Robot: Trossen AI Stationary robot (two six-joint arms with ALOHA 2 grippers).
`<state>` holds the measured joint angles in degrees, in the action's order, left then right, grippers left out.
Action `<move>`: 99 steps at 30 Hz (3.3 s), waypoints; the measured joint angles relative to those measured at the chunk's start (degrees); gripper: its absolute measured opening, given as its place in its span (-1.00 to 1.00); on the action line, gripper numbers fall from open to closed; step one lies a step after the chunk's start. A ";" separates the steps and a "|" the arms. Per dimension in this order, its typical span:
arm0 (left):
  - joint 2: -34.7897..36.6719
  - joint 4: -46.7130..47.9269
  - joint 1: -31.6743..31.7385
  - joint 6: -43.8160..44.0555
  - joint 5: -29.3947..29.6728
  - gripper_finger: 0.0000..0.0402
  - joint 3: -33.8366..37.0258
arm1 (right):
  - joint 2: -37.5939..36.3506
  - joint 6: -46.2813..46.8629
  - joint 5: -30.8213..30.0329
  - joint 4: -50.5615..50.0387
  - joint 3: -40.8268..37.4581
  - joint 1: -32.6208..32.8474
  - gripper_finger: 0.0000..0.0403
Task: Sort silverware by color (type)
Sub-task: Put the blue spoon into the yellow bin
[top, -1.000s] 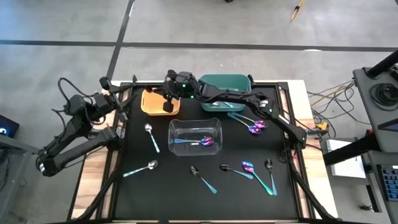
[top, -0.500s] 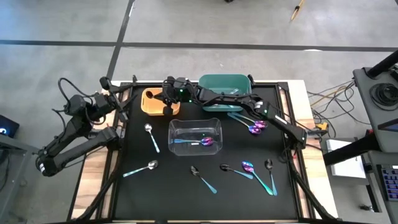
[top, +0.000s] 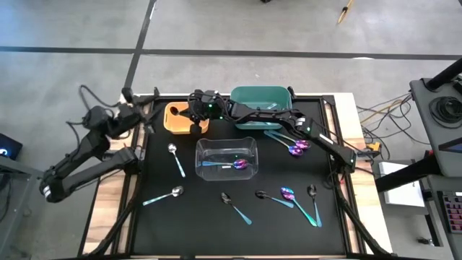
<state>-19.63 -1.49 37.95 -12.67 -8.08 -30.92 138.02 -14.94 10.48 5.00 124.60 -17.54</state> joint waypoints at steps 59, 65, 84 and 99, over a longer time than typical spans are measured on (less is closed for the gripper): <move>-35.05 45.43 0.87 35.99 20.19 -0.34 -21.99 | -0.09 -5.02 -4.59 -0.03 0.00 0.02 -0.95; -35.48 45.61 0.87 35.98 20.92 -0.56 -21.97 | -0.09 -5.02 -4.60 -0.02 0.00 0.02 -0.95; -36.47 46.03 0.83 35.92 21.29 -1.00 -21.92 | -0.09 -2.99 -4.44 0.01 -0.02 0.02 -0.73; -40.37 48.01 0.87 35.70 24.16 -1.00 -21.23 | -1.56 -0.63 -4.48 -6.79 0.26 0.02 -0.64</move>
<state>-60.00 46.53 38.83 23.03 16.08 -52.15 136.46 -15.57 6.00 -1.78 124.85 -17.52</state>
